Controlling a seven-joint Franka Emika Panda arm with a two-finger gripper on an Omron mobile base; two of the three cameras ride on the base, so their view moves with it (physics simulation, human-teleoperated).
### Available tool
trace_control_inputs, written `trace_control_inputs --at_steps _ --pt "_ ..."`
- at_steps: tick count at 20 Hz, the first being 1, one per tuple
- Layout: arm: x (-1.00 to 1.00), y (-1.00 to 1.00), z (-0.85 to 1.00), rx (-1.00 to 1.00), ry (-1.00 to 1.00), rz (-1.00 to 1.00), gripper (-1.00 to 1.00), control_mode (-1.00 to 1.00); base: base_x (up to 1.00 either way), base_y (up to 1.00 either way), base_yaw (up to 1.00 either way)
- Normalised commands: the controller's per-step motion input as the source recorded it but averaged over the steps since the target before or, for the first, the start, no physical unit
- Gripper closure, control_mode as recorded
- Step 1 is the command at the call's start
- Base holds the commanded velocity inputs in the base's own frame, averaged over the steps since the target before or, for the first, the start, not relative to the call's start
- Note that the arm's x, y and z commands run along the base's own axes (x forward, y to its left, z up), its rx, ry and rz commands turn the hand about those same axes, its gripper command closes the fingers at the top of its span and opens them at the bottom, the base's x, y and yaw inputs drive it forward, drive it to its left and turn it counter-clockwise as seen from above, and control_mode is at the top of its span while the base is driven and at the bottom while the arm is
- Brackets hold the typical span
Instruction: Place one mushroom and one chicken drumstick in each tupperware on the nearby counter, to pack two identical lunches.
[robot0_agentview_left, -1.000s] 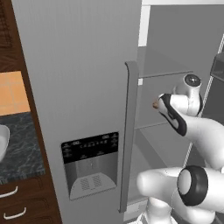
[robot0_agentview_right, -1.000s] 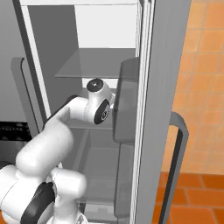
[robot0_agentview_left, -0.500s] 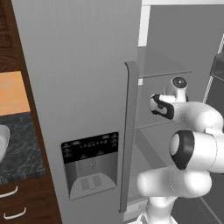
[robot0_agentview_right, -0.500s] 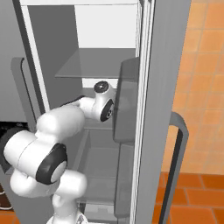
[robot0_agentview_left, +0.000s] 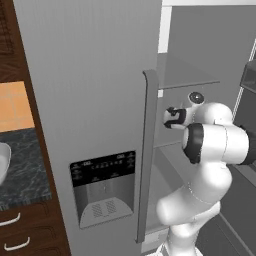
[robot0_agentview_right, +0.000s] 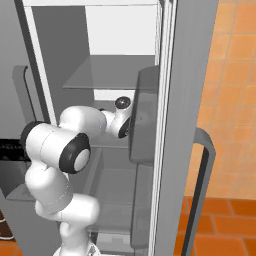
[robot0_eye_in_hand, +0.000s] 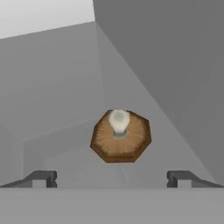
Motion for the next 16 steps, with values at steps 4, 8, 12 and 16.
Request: trace_control_inputs --at_steps 4,8,12,16 --pt "0.4 -0.32 -0.23 0.06 0.0 0.0 -1.0 -1.0 0.0 0.0 0.0" --pt "0.51 -0.03 -0.28 0.02 0.02 -0.01 -1.0 -1.0 0.0 0.0 0.0" --pt "0.4 -0.26 -0.22 0.06 0.03 -0.01 -1.0 -1.0 0.0 0.0 0.0" --pt "0.28 -0.31 -0.25 0.08 0.07 -0.02 -1.0 -1.0 0.0 0.0 0.0"
